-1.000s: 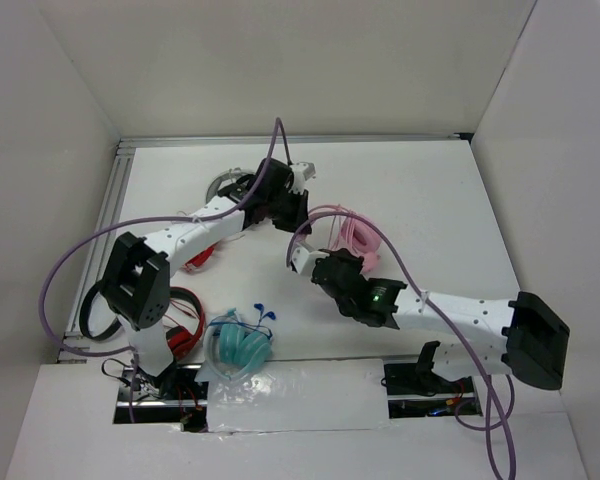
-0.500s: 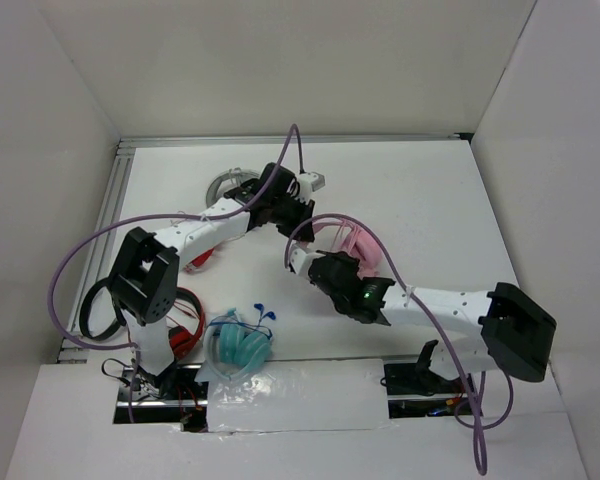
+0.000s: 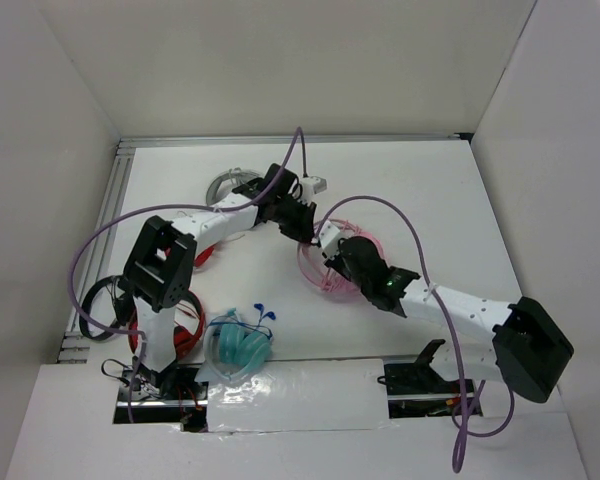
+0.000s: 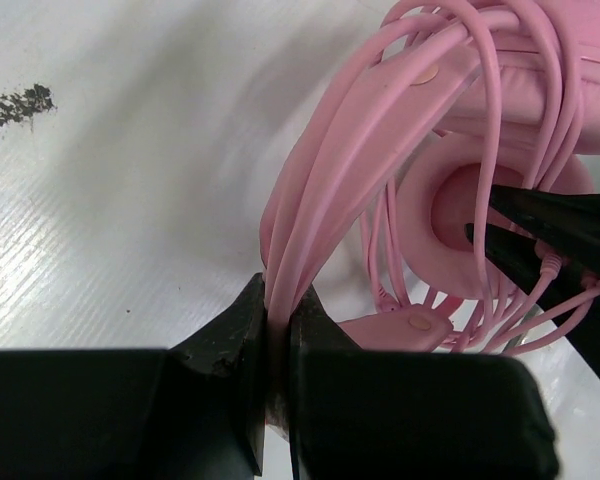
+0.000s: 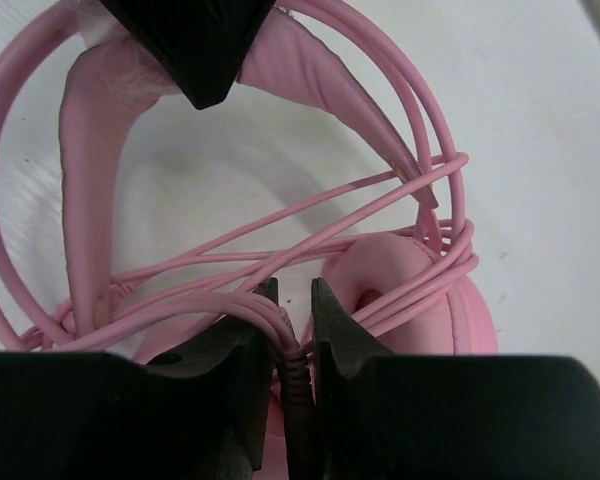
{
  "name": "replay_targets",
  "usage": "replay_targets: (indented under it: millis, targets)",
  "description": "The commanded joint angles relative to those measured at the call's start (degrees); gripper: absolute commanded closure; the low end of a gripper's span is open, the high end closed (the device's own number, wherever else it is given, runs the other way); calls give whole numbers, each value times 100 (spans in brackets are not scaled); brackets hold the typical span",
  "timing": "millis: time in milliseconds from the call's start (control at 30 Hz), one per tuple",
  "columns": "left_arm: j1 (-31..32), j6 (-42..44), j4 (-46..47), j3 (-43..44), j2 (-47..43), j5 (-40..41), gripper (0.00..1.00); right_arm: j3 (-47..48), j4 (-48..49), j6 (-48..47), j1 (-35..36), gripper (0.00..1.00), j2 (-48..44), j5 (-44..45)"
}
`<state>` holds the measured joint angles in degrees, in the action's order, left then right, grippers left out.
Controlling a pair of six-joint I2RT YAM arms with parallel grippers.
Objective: Wrap the headphones
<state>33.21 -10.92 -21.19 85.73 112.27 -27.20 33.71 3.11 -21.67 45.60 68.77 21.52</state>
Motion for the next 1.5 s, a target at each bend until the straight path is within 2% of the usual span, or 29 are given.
replay_targets:
  millis: [0, 100, 233, 433, 467, 500, 600, 733, 767, 933, 1100, 1233, 1267, 1300, 1333, 1367, 1400, 1467]
  targets:
    - [1, 336, -632, 259, 216, -417, 100, 82, 647, 453, -420, 74, -207, -323]
    - [1, 353, -702, 373, 348, -400, 100, 223, 585, 436, -500, 69, -22, -421]
    - [1, 424, -781, 400, 401, -365, 100, 399, 646, 331, -526, 55, 364, -192]
    - [1, 319, -887, 462, 515, -321, 100, 680, 761, 382, -553, 52, 655, 308]
    - [1, 301, -948, 488, 533, -330, 97, 802, 682, 409, -553, 52, 664, 483]
    - [1, 292, -974, 506, 550, -286, 88, 838, 656, 496, -570, 51, 664, 546]
    - [-8, 248, -1071, 602, 603, -207, 73, 987, 541, 742, -710, 46, 594, 512]
    - [-8, 222, -1168, 743, 647, -75, 66, 1268, 339, 928, -843, 45, 584, 344]
    - [1, 222, -1185, 760, 665, -84, 61, 1347, 261, 989, -869, 45, 602, 362]
    - [1, 178, -1256, 743, 682, 4, 54, 1760, -21, 1270, -957, 45, 1050, 1045]
    - [71, 222, -1326, 839, 708, 109, 52, 2060, -268, 1359, -1010, 42, 1498, 1004]
    - [115, 178, -1379, 901, 753, 189, 45, 2262, -425, 1446, -992, 41, 1692, 960]
    - [124, 160, -1344, 875, 727, 198, 31, 2288, -426, 1481, -983, 33, 1718, 977]
    - [115, 117, -1344, 875, 726, 267, 16, 2324, -513, 1482, -975, 32, 1701, 994]
    - [115, 107, -1344, 875, 718, 320, 1, 2324, -514, 1508, -931, 25, 1692, 1143]
    - [124, 81, -1361, 866, 700, 329, 1, 2315, -522, 1491, -913, 19, 1649, 1170]
    - [124, 64, -1361, 883, 691, 347, 1, 2324, -566, 1482, -887, 1, 1622, 1153]
    - [124, 55, -1353, 892, 639, 364, 1, 2368, -627, 1499, -817, 0, 1569, 1179]
